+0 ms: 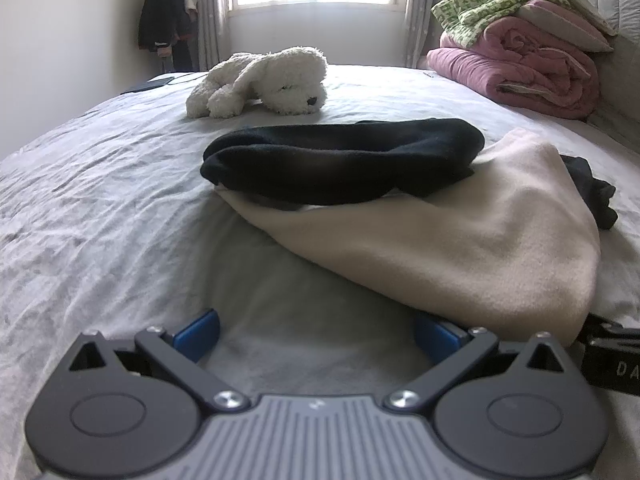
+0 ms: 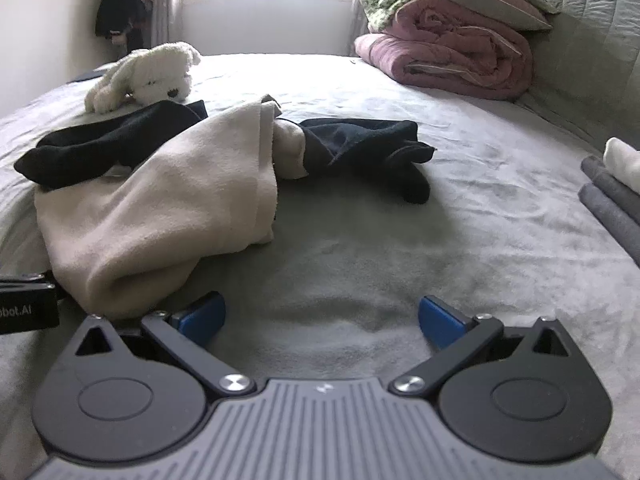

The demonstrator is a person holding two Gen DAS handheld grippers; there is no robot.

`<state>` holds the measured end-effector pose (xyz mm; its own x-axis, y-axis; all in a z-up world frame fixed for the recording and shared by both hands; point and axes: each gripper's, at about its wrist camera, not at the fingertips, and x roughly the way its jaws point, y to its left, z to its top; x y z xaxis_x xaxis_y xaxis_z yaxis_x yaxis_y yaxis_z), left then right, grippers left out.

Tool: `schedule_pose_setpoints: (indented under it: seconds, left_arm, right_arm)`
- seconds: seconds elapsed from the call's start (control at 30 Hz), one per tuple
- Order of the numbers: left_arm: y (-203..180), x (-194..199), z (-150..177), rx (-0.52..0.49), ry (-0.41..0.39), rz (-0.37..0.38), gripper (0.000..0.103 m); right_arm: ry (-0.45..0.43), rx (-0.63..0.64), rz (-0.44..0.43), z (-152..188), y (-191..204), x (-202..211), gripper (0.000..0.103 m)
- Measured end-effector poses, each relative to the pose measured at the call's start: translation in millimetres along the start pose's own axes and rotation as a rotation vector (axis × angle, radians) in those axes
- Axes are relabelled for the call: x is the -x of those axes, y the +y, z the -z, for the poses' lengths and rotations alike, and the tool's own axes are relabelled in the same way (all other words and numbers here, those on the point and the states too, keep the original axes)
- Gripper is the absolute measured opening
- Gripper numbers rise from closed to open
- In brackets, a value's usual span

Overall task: Fold clothes
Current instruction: 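Move both grippers toward the crumpled cream and black T-shirt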

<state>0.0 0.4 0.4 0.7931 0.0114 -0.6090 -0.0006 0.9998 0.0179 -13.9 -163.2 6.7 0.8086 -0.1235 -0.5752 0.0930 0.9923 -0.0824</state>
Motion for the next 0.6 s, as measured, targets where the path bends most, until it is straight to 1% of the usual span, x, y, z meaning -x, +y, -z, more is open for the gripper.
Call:
schedule_pose_setpoints:
  seconds: [0.1,0.17,0.23,0.3,0.37,0.47,0.53,0.6]
  left_arm:
    - [2.9,1.4,-1.9,0.005,0.021,-0.002,0.103]
    - [2.0,-3.6,-11.3,-0.029,0.092,-0.004,0.103]
    - [-0.2,4.9,-10.3,-0.05,0.098,0.004,0.103]
    - [2.3,12.8,-12.7,-0.073,0.136,0.035,0.103]
    - [4.9,25.1,-13.5,-0.099,0.144,0.024,0.103]
    - [20.6,34.9,-23.2,-0.105,0.116,-0.038,0.103]
    - [26.6,36.2,-25.0,-0.097,0.136,-0.04,0.103]
    - [29.3,33.5,-27.4,-0.083,0.169,-0.031,0.103]
  right_arm:
    - [0.013,-0.032,-0.014,4.5,4.9,2.9,0.103]
    - [0.062,-0.084,-0.025,-0.2,-0.8,1.7,0.103]
    - [0.093,-0.078,-0.037,-3.0,-3.8,1.6,0.103]
    - [0.129,-0.066,-0.056,-8.1,-5.7,-0.8,0.103]
    - [0.179,-0.052,-0.089,-18.0,-3.5,-5.3,0.103]
    - [0.168,-0.038,-0.142,-26.3,-5.9,1.6,0.103]
    - [0.144,-0.026,-0.149,-29.7,-7.0,7.1,0.103]
    - [0.143,-0.015,-0.174,-32.4,-7.4,9.0,0.103]
